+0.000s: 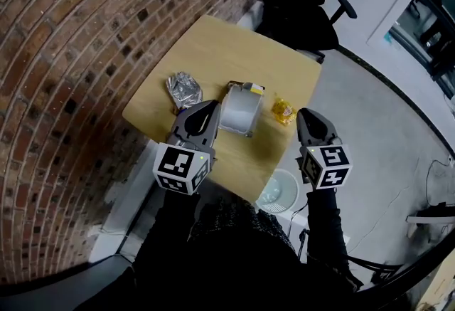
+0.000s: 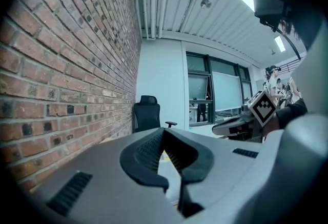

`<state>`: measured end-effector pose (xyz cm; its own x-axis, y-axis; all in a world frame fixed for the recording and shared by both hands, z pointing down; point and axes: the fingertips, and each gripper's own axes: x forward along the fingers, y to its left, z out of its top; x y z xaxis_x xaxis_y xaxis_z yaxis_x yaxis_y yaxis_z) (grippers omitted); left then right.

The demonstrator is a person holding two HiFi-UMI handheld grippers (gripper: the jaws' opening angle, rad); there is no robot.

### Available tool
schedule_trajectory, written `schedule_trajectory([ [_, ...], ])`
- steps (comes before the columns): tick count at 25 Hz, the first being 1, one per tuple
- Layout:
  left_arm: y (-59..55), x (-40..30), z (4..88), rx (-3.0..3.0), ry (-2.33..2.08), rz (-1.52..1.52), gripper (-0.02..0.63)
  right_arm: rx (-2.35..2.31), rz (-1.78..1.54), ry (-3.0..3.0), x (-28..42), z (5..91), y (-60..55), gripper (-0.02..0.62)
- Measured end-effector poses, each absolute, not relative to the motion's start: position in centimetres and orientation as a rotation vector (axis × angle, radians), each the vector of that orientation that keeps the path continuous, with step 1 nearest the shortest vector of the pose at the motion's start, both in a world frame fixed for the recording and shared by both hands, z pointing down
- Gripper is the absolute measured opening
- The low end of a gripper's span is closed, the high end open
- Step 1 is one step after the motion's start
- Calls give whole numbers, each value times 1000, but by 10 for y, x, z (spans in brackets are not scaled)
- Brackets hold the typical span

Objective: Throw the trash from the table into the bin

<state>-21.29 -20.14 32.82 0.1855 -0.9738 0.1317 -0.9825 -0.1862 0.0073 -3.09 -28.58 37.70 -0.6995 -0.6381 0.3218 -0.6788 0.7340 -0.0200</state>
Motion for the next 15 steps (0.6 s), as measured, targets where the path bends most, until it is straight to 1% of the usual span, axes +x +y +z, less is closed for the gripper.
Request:
schedule_trajectory([
  [4,-208,-213,331,2340,-1939,154,8,1023,218,-2604,-33,391,-300,18],
  [5,-209,-213,331,2338,-1940,154,8,1018,233,-2595,-35,395,-303,53],
  [7,-211,-215,333,2332,-1942,156,8,994,272,-2569,-38,408,-309,145],
  [9,-213,-217,334,2324,-1945,161,8,953,297,-2527,-41,425,-315,199],
  [11,-213,-218,336,2317,-1947,169,8,901,310,-2473,-43,445,-318,233],
  [15,-212,-219,339,2303,-1952,187,8,828,310,-2375,-45,481,-320,239],
])
